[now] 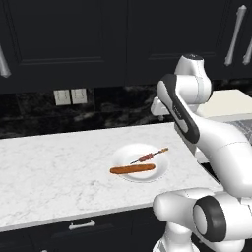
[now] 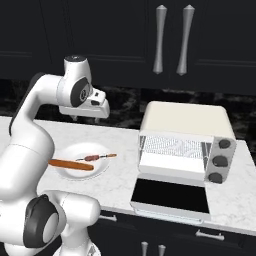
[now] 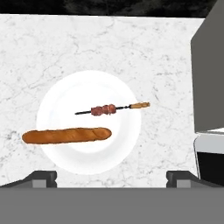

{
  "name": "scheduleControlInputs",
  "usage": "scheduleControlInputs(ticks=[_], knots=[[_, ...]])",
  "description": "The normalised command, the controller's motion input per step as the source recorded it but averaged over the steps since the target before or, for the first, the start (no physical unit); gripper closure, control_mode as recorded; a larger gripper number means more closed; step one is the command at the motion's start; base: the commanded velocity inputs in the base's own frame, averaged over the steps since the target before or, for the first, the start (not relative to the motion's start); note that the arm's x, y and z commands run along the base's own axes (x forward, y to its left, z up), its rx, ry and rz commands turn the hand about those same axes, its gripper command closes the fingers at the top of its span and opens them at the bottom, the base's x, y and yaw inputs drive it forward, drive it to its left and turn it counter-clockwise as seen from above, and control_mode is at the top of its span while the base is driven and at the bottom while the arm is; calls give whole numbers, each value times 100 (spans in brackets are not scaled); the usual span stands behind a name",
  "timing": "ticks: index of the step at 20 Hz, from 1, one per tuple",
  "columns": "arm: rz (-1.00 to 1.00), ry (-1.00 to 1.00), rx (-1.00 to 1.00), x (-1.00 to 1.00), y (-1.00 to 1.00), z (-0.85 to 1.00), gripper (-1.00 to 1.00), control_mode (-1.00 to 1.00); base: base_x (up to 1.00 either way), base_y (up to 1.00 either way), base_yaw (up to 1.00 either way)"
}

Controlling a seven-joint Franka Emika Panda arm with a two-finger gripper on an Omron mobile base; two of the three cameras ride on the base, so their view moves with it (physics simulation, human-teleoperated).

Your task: Pick up the kebab skewer and baguette bread, and place them inside the toaster oven. Close the toaster oven door and start by setting the timer.

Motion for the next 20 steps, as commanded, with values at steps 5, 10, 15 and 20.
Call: scheduleControlInputs(ticks=[5, 10, 15, 20], knots=[[0, 0, 0, 0, 0, 0, -100, 100, 1, -20, 0], [0, 0, 0, 0, 0, 0, -100, 100, 0, 0, 0], [0, 0, 0, 0, 0, 0, -100, 100, 0, 0, 0], [0, 0, 0, 0, 0, 0, -100, 100, 0, 0, 0]])
